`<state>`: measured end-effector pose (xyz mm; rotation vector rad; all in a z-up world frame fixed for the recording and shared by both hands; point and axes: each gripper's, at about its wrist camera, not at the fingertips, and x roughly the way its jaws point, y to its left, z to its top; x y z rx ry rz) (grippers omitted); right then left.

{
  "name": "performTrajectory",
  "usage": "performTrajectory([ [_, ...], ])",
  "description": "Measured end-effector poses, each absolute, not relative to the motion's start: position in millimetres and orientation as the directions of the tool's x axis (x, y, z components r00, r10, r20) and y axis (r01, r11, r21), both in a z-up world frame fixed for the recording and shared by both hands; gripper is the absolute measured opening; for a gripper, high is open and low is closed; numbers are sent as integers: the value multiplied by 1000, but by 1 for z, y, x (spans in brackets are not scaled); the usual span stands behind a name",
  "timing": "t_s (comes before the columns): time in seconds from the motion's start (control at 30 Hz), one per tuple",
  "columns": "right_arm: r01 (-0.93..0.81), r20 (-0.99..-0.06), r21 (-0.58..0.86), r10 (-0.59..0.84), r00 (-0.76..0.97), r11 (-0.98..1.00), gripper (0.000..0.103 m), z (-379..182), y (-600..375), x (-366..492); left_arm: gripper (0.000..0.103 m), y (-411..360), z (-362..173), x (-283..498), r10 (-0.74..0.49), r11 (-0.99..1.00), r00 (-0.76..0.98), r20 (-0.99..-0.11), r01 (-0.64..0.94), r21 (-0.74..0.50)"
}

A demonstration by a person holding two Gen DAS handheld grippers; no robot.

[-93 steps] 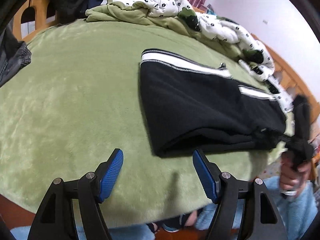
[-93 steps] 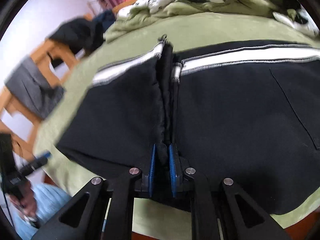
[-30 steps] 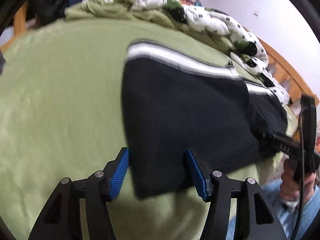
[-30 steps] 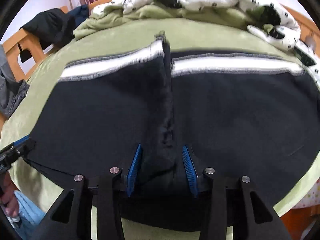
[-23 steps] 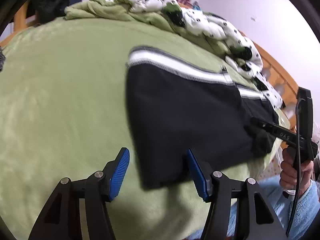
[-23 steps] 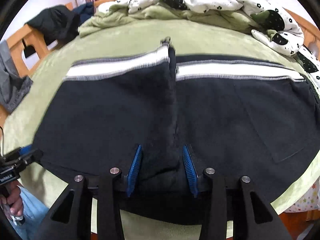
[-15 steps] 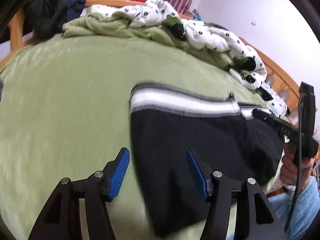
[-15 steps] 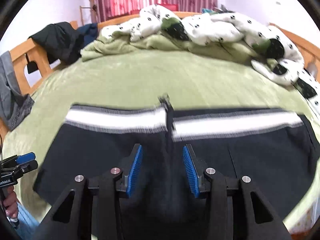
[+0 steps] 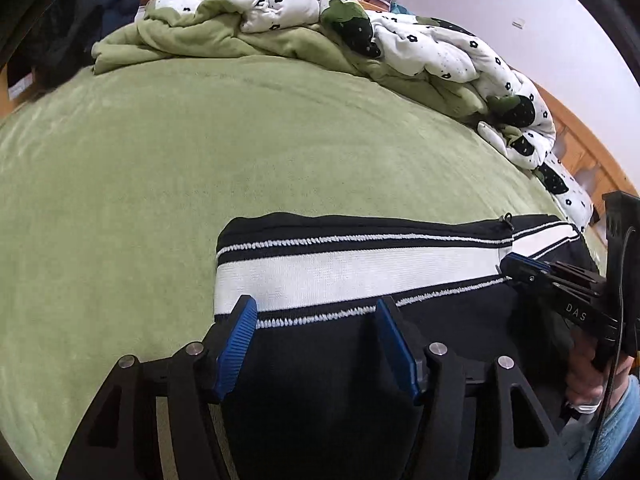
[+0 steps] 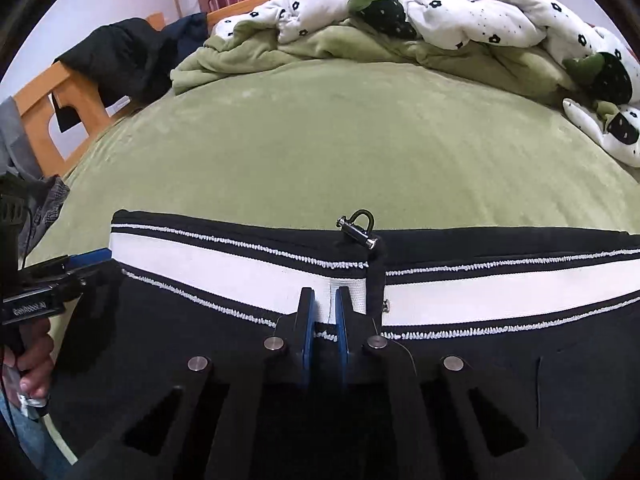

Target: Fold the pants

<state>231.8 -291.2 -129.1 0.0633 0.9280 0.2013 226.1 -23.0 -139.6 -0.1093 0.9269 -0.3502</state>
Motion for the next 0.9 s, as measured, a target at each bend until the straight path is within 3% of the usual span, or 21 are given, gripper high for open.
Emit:
performTrajectory([
  [0.1, -142, -796, 138, 195, 573, 980, 14, -123, -290, 225, 60, -17, -132, 216, -333, 942, 525, -783, 208, -261],
  [0.2, -64, -796, 178, 182, 578, 982, 43, -107, -307, 206, 59, -4, -114, 198, -298, 954, 555, -777, 176, -241],
  [0.23, -37, -776, 192, 175, 606, 981, 45, -98, -316, 199, 59, 1, -104, 189, -285, 959, 575, -767, 172, -228],
  [0.53, 85, -687, 187, 68, 724, 979, 48, -18, -387, 101, 58, 25, -11, 106, -249, 968, 706, -663, 165, -188],
  [0.73, 196, -696, 90, -79, 714, 976, 48, 3, -429, 38, 58, 30, 13, 76, -222, 975, 700, -678, 147, -167],
  [0.9, 240, -741, 96, -91, 665, 966, 48, -11, -460, 6, 59, 33, 17, 67, -220, 975, 693, -686, 173, -139],
])
